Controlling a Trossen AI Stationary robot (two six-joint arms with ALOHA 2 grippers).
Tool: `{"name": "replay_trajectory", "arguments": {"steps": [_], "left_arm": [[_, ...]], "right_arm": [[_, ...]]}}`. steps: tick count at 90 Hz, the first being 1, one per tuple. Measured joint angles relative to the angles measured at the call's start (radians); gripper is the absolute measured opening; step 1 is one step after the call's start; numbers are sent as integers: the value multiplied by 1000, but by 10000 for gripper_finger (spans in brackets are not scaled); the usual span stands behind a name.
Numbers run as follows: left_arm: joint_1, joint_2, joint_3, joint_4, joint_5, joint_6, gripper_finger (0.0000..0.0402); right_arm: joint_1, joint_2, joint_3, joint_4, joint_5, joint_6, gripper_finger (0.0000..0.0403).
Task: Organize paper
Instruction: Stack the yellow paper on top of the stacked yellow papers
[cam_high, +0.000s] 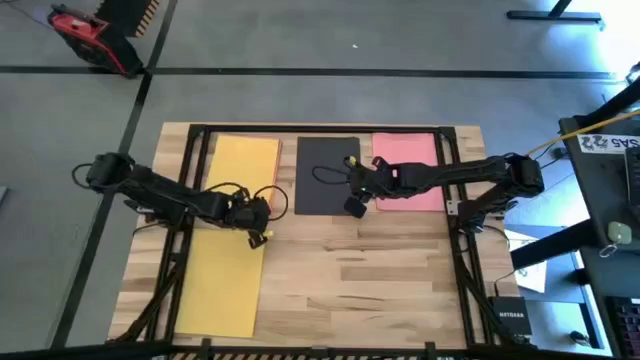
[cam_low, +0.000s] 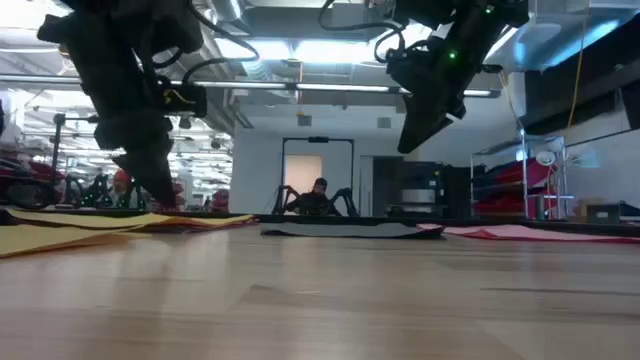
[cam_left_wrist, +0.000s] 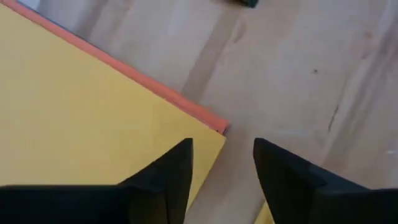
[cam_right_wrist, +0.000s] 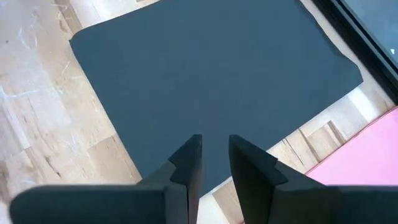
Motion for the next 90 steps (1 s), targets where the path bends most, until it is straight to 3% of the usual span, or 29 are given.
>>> {"name": "replay_trajectory", "arguments": {"steps": [36, 46, 64, 90], "left_arm": [[1, 164, 6, 20, -23, 61, 152], [0, 161, 15, -11, -15, 26, 120], [3, 100, 58, -119, 17, 21, 13], [-24, 6, 164, -309, 38, -101, 0]], "right_arm": [[0, 0, 0, -1, 6, 0, 69], [0, 0, 0, -2, 9, 0, 69], [0, 0, 0, -2, 16, 0, 69], [0, 0, 0, -2, 16, -31, 69]]}}
